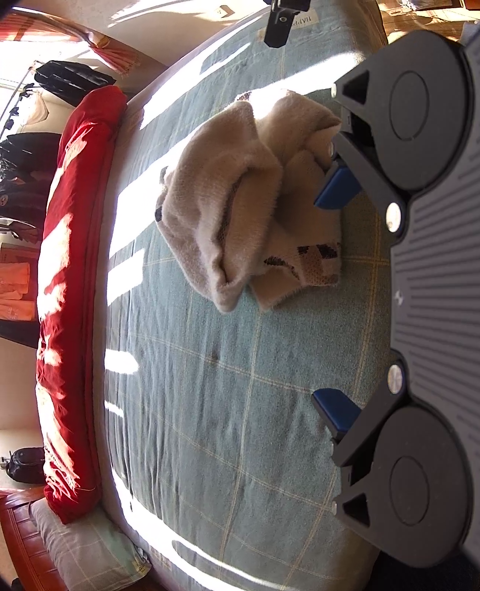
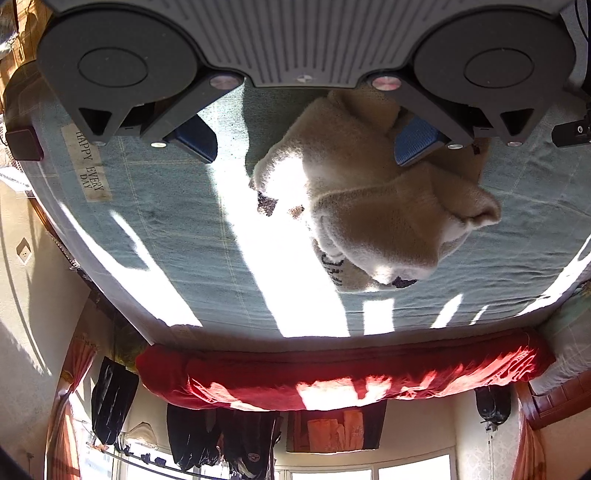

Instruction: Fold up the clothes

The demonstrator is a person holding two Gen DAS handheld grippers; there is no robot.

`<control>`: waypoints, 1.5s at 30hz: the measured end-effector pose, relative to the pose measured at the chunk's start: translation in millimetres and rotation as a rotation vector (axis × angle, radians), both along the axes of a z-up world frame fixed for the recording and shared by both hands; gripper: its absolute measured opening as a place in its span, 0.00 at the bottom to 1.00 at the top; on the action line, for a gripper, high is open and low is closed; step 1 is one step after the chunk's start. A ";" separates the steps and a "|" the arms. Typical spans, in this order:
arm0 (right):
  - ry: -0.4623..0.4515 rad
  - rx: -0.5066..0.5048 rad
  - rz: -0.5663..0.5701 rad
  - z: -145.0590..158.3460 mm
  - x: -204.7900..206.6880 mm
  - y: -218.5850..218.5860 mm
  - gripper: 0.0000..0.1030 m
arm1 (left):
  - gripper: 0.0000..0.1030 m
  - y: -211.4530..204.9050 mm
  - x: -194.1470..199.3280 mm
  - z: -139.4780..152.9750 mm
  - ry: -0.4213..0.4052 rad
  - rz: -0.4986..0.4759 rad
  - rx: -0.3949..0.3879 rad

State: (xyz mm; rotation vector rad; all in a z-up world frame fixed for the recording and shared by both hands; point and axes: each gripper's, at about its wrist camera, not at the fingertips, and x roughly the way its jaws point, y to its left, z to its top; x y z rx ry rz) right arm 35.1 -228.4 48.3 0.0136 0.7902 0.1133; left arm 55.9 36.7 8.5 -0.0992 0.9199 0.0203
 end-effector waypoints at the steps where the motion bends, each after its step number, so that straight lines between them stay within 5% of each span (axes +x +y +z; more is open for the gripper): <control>1: -0.007 -0.011 0.021 0.7 3.8 -0.9 1.00 | 0.99 2.5 3.9 -0.5 -0.007 0.005 -0.005; 10: -0.012 -0.077 0.230 -13.4 35.2 2.4 1.00 | 0.99 16.3 24.5 -14.7 -0.064 0.015 -0.045; 17: -0.083 -0.003 0.350 -15.3 41.4 10.0 1.00 | 0.99 19.6 32.1 -27.9 -0.075 -0.010 -0.069; 21: -0.003 0.007 0.376 -26.9 48.8 18.3 0.99 | 0.99 20.2 41.3 -34.2 0.004 -0.006 -0.054; 24: 0.016 0.029 0.370 -29.0 50.5 19.7 0.99 | 0.99 16.8 40.1 -36.4 -0.011 -0.028 0.001; 33: -0.084 -0.016 0.414 -15.1 46.6 22.9 0.99 | 0.99 18.3 41.8 -44.6 0.005 -0.051 -0.017; 45: -0.068 -0.099 0.427 -22.7 42.7 38.6 0.99 | 0.99 20.2 36.5 -46.0 -0.064 -0.064 -0.001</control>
